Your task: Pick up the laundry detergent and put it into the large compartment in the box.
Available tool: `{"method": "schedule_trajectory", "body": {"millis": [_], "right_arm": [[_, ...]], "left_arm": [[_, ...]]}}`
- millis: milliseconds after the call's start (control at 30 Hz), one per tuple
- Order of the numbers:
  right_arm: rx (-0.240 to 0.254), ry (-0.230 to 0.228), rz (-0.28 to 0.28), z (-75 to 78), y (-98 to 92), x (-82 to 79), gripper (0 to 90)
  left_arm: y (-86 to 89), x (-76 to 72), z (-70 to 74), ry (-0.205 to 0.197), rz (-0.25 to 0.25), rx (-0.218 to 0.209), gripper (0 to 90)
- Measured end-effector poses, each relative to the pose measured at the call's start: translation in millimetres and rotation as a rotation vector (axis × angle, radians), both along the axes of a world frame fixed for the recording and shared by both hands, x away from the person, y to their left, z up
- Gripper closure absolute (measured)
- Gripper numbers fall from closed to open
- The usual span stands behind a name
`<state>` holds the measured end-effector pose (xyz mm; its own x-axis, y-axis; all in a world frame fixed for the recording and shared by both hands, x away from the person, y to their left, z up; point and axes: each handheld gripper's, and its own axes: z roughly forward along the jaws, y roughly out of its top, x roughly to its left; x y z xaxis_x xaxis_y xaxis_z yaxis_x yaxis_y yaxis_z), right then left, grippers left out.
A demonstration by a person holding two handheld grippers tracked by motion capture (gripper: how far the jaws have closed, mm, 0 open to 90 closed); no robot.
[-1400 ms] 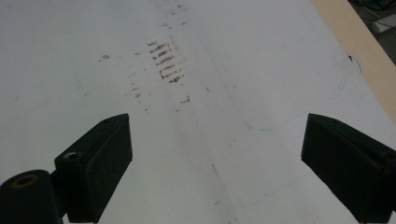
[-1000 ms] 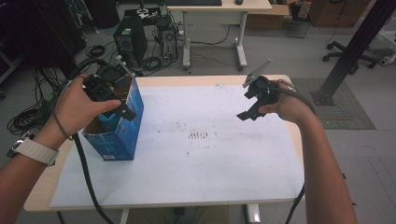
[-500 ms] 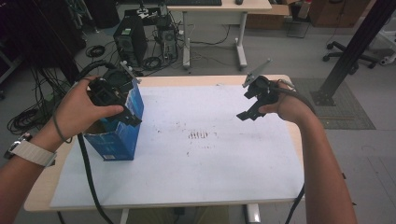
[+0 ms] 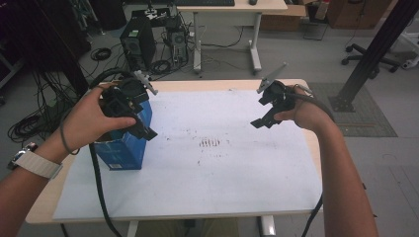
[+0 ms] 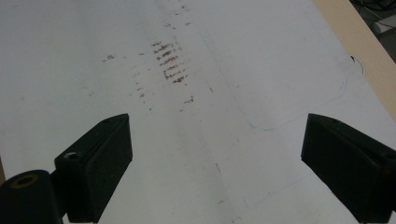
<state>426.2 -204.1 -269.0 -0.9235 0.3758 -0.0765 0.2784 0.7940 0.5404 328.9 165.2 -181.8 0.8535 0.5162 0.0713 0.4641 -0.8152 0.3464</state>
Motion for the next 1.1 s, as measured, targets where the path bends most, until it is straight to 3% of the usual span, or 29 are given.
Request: {"method": "schedule_trajectory", "body": {"millis": [600,1100], "right_arm": [[0.000,0.004,0.003,-0.1,1.0,0.0,9.2],[0.001,0.006,0.009,-2.1,5.1,2.1,9.2]], "left_arm": [[-18.7,-13.6,-4.9,-0.004,-0.161,0.000,10.6],[-25.4,-22.3,-6.3,-0.037,-0.245,0.001,10.6]]}}
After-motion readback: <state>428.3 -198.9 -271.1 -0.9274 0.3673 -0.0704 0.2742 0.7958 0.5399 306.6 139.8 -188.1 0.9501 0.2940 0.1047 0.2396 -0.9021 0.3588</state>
